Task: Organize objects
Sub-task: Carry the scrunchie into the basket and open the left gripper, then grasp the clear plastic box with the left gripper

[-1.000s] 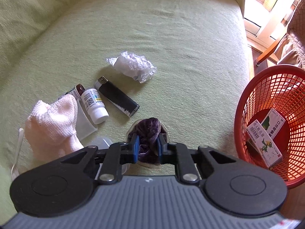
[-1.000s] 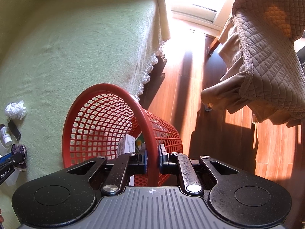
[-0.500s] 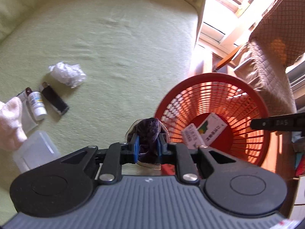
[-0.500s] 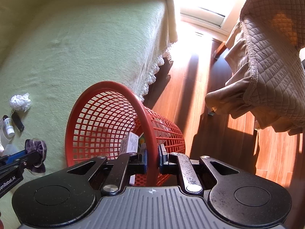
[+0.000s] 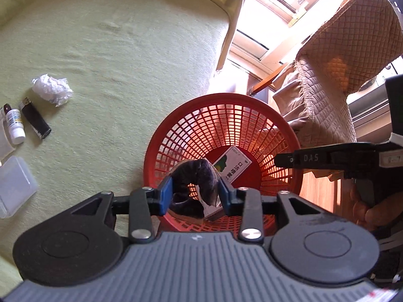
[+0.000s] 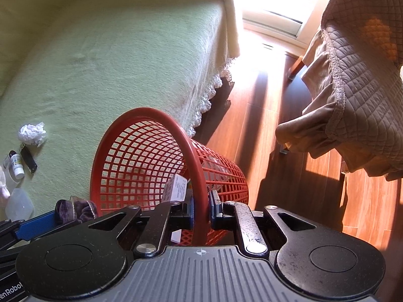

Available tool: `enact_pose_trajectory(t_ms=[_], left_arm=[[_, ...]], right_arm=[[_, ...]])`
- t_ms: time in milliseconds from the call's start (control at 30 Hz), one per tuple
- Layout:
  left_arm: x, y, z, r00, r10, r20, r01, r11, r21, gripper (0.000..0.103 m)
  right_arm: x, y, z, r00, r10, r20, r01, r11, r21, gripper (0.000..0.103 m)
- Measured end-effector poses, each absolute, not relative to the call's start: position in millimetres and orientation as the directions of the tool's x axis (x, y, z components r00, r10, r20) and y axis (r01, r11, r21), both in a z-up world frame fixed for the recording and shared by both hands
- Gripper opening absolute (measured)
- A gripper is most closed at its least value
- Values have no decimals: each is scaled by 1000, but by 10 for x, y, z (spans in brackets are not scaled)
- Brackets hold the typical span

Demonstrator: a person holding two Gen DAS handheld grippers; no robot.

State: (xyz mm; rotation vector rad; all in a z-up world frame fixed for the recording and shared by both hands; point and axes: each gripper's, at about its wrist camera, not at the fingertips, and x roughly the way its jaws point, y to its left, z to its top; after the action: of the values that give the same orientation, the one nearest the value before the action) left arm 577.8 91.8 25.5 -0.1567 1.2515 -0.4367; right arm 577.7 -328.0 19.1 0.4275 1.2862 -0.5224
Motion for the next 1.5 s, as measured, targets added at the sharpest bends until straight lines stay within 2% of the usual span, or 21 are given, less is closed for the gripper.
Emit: enact_pose_trajectory(t_ms=[133, 267, 400, 500, 733, 800, 1000, 1100, 1167, 1267, 1400, 1500], left_arm=[[5800, 953, 286, 263, -427, -865, 220, 900, -377, 27], [5859, 779, 342, 273, -490, -828, 230, 869, -439, 27], [5825, 741, 422, 290, -490, -822, 231, 869, -437, 37], [5745, 880, 392, 287, -441, -851, 215, 895, -391, 38], [5587, 1614, 201, 309, -213, -927, 110, 976, -188, 45], [5578, 1843, 173, 329, -154, -932, 84, 987, -134, 57], [5721, 2401, -7, 391, 1, -920, 139, 989, 60, 66], [5800, 2542, -140, 398, 1, -917, 219, 971, 96, 76], [5825, 2541, -239, 393, -8, -920, 278, 954, 111, 79], [5869, 2503, -377, 379, -24, -925, 345, 931, 117, 80], [5964, 2490, -500, 368, -9, -930, 334, 934, 124, 80], [6006, 2494, -545, 329, -27, -944, 306, 949, 79, 72]], right_arm=[[5766, -3270, 187, 195, -127, -972, 590, 808, 13, 8], [5772, -3253, 193, 195, -132, -972, 586, 810, 8, 8], [5771, -3261, 193, 194, -127, -973, 587, 810, 11, 8], [5763, -3277, 192, 195, -124, -973, 591, 806, 16, 8], [5719, -3314, 168, 193, -112, -975, 603, 798, 27, 8], [5708, -3329, 161, 190, -108, -976, 609, 793, 31, 8], [5716, -3298, 170, 186, -114, -976, 607, 794, 23, 8], [5732, -3289, 173, 184, -119, -976, 605, 796, 17, 8], [5746, -3286, 172, 181, -123, -976, 605, 796, 12, 8], [5758, -3269, 175, 178, -126, -976, 605, 796, 7, 8], [5769, -3265, 173, 172, -131, -976, 605, 796, -1, 8], [5777, -3265, 171, 169, -132, -977, 609, 793, -2, 8]])
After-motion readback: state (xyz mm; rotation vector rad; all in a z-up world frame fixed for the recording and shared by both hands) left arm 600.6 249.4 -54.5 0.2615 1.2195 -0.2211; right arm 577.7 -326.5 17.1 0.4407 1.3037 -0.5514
